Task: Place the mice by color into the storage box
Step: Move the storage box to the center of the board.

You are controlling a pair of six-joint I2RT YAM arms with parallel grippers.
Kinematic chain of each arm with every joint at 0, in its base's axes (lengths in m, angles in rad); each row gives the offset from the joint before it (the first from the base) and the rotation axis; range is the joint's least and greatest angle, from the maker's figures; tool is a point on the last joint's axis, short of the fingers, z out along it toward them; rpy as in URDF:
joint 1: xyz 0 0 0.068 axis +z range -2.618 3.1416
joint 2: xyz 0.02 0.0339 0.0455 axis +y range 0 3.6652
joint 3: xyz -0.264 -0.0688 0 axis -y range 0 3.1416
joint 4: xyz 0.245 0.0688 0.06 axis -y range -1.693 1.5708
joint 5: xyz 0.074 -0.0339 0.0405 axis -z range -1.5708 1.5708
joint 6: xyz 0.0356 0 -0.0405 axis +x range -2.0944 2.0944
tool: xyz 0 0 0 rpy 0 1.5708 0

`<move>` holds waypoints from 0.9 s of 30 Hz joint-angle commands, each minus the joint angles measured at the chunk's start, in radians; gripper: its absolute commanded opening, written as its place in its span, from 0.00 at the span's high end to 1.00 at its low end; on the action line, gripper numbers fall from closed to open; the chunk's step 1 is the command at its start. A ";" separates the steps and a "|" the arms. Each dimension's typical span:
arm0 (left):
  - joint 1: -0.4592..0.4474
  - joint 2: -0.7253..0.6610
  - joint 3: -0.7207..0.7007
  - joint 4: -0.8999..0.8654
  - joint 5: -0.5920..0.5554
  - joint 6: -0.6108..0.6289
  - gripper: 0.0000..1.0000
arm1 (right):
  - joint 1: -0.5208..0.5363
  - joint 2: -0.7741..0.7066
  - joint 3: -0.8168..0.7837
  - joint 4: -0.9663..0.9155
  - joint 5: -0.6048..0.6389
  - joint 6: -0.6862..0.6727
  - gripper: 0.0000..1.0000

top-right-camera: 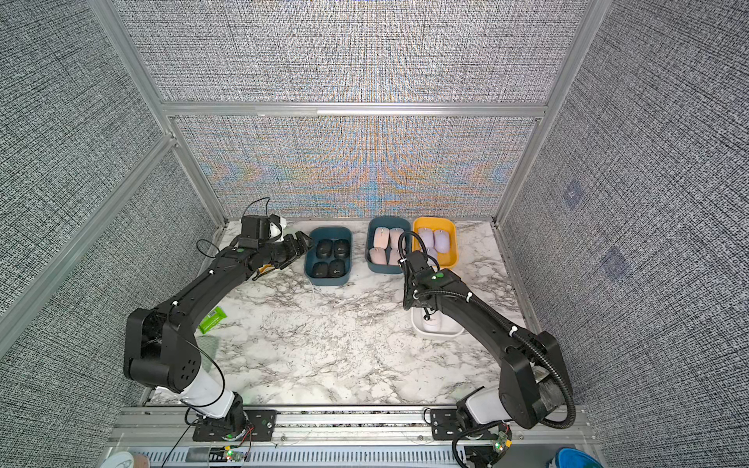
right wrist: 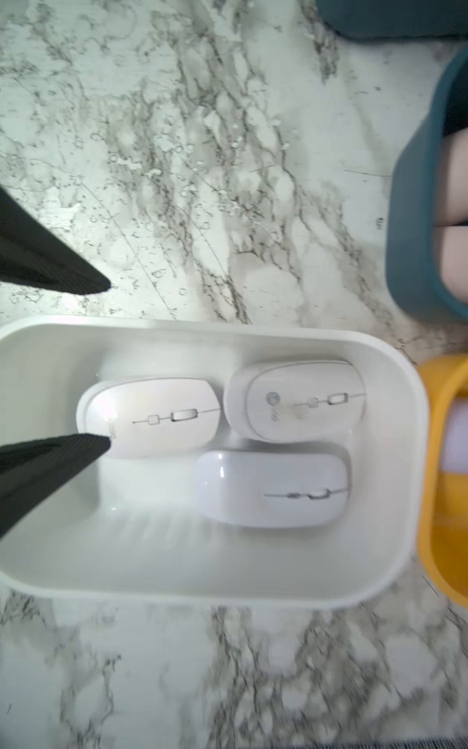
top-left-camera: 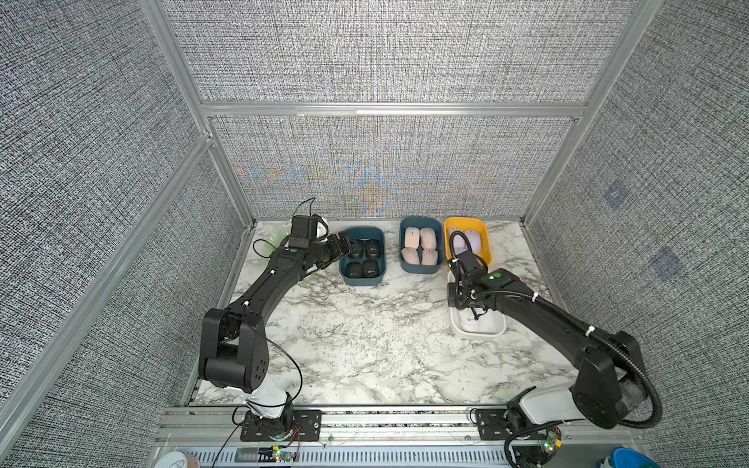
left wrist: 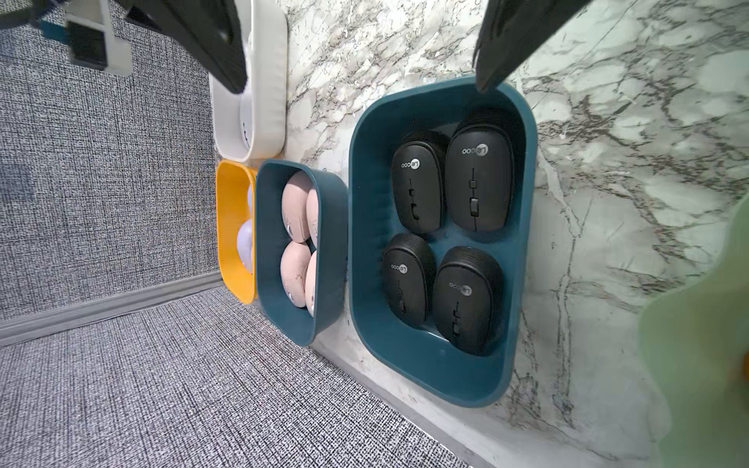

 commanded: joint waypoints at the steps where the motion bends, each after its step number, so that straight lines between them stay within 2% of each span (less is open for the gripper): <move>1: -0.007 0.002 0.005 0.007 -0.013 0.013 0.11 | 0.002 -0.013 -0.053 0.080 -0.114 0.021 0.45; 6: -0.012 0.013 0.015 -0.011 -0.026 0.024 0.11 | 0.012 0.060 -0.079 0.132 -0.126 0.044 0.53; 10: -0.012 0.008 0.018 -0.016 -0.037 0.031 0.11 | 0.045 0.108 -0.073 0.127 -0.054 0.069 0.61; 19: -0.012 0.011 0.018 -0.017 -0.040 0.028 0.11 | 0.151 0.112 -0.071 0.114 0.059 0.165 0.84; 24: -0.012 0.007 0.020 -0.018 -0.044 0.031 0.11 | 0.218 0.124 -0.070 0.114 0.076 0.224 0.88; 27: -0.012 0.005 0.021 -0.022 -0.050 0.033 0.11 | 0.307 0.136 -0.054 0.113 0.088 0.287 0.90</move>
